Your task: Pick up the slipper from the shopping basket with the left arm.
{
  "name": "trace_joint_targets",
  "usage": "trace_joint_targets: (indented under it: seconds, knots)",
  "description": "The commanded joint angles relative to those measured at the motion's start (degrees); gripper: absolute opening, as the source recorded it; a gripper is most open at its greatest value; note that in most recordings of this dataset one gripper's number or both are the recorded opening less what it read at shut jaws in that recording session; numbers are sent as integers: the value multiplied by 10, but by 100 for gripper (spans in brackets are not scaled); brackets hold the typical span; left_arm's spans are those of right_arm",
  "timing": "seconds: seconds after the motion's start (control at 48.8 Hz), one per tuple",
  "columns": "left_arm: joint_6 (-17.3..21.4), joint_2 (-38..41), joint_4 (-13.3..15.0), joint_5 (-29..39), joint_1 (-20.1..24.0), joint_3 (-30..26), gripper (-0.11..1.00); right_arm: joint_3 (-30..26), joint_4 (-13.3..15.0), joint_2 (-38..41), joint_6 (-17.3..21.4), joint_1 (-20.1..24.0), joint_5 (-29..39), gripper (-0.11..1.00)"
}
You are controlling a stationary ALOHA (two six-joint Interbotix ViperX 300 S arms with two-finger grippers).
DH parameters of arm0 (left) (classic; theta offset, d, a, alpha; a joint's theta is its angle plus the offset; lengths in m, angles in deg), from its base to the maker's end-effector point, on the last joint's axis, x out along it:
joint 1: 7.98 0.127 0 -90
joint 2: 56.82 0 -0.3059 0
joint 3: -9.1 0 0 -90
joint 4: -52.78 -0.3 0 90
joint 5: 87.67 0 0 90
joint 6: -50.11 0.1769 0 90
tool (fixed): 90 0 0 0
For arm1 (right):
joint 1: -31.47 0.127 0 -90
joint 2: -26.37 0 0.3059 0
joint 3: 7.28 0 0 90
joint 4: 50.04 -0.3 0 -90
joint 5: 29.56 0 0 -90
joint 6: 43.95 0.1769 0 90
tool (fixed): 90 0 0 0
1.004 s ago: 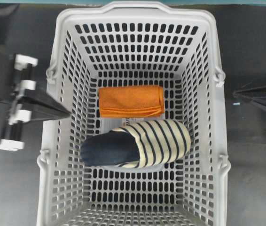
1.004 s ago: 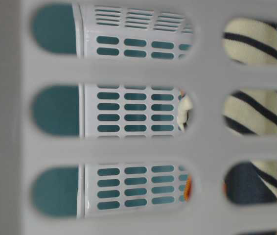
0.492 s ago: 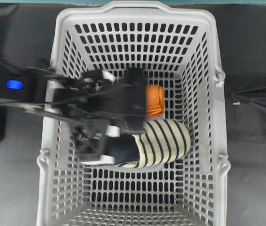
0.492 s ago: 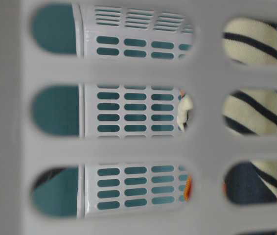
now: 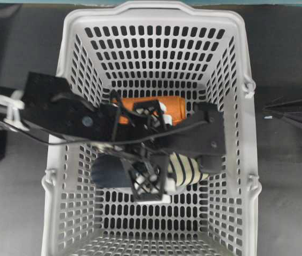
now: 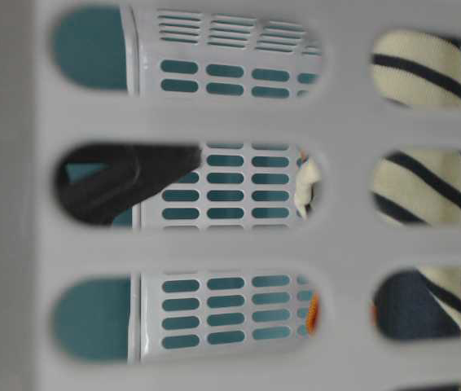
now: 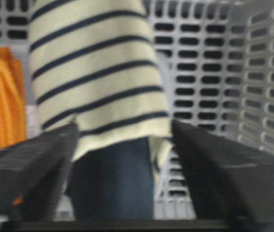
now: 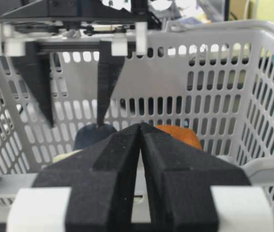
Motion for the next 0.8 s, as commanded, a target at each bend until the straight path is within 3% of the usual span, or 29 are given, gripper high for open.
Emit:
trace_joint_targets:
  seconds: [0.0, 0.082, 0.328, 0.778]
  knots:
    - [-5, 12, -3, 16, -8, -33, 83, -3, -2, 3, 0, -1, -6, 0]
    - [-4, 31, -3, 27, -11, -51, 91, -2, -3, 3, 0, -1, -6, 0]
    - [-4, 78, -3, 61, -12, -54, 91, 4, -3, 3, 0, -1, -6, 0]
    - [6, 100, -3, 33, -7, 1, 89, 9, -3, 3, 0, 1, -8, 0]
